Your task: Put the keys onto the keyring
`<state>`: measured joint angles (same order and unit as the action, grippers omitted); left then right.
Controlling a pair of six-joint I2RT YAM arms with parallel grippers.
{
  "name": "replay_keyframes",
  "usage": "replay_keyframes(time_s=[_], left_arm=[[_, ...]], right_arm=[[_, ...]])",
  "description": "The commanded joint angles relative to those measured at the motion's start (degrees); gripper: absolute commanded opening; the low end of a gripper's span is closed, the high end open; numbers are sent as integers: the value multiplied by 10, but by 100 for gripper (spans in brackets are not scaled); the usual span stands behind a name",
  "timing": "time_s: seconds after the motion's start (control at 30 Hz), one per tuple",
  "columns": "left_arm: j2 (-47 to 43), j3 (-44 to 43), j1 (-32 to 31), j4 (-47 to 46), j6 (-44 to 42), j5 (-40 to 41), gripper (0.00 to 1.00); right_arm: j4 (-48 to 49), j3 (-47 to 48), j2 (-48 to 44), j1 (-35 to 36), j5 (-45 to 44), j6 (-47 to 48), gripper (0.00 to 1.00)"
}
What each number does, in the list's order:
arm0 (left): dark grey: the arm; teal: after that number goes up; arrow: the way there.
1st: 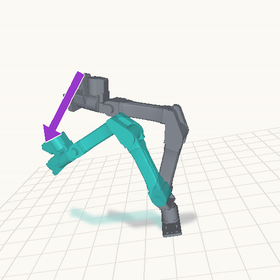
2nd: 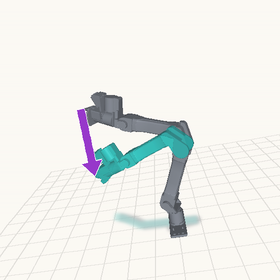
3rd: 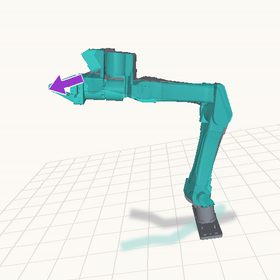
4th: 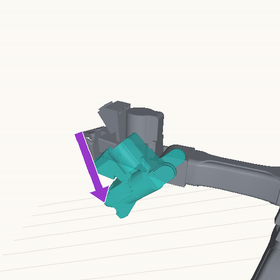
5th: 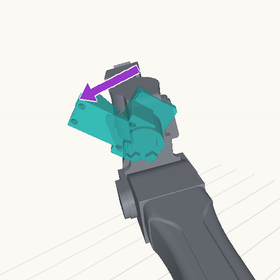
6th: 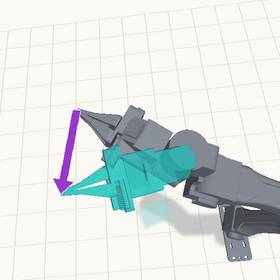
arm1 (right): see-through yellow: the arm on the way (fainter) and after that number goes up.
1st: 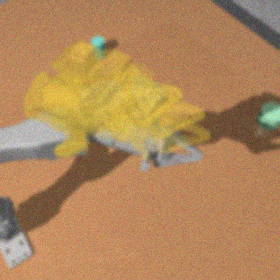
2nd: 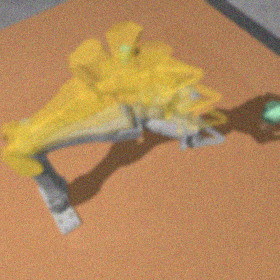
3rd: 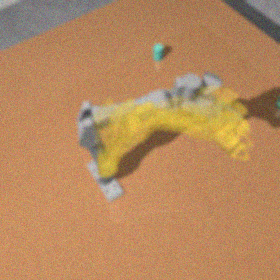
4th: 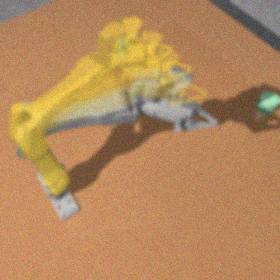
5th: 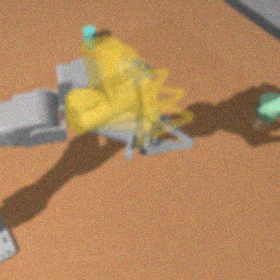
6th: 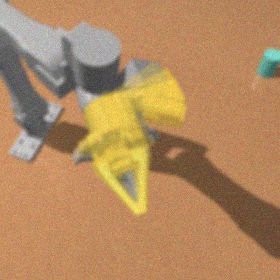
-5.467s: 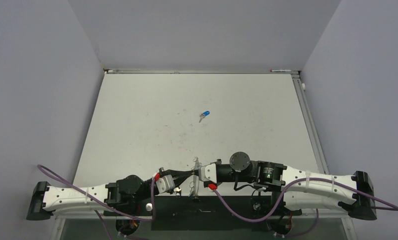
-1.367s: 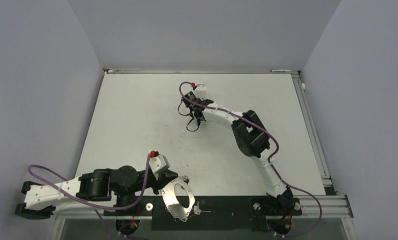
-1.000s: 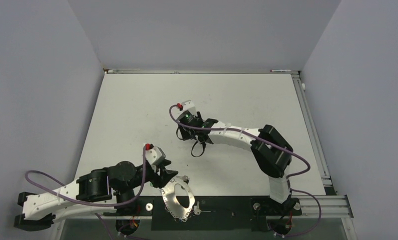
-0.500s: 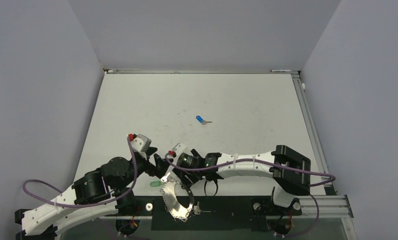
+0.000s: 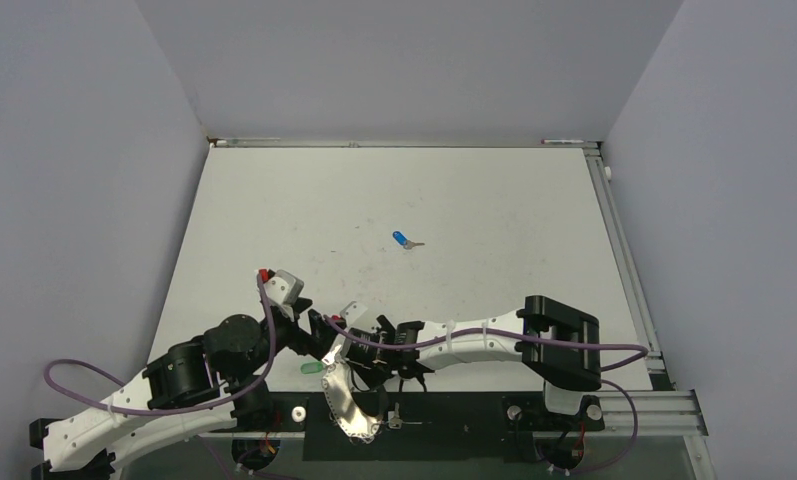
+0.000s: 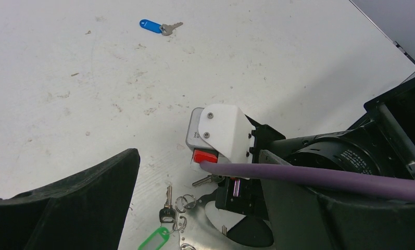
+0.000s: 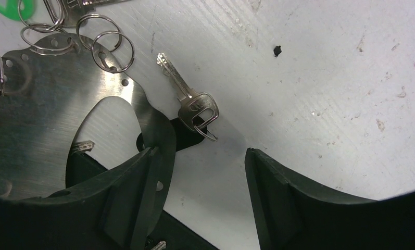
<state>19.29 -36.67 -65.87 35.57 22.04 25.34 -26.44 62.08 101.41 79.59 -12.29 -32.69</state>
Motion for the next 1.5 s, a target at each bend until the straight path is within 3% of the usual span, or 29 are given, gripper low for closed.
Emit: replay_keyframes(time_s=[0.0,0.4,0.87,1.13,1.47], left_arm=[[-4,-28,6,-24,7,15,82],[3,-30,9,-21,3,18,82],[10,-29,22,-24,1,11,82],[16,-28,34,-27,-2,0,81],[18,-28,39,-29,-4,-4,81]], right_arm=[[-9,-4,17,10,-21,0,61],[36,0,-14,32,24,25,68],[68,-19,-61,31,14,12,70],[87,-36,-38,33,32,11,72],[51,-38,19,5,-59,-4,65]])
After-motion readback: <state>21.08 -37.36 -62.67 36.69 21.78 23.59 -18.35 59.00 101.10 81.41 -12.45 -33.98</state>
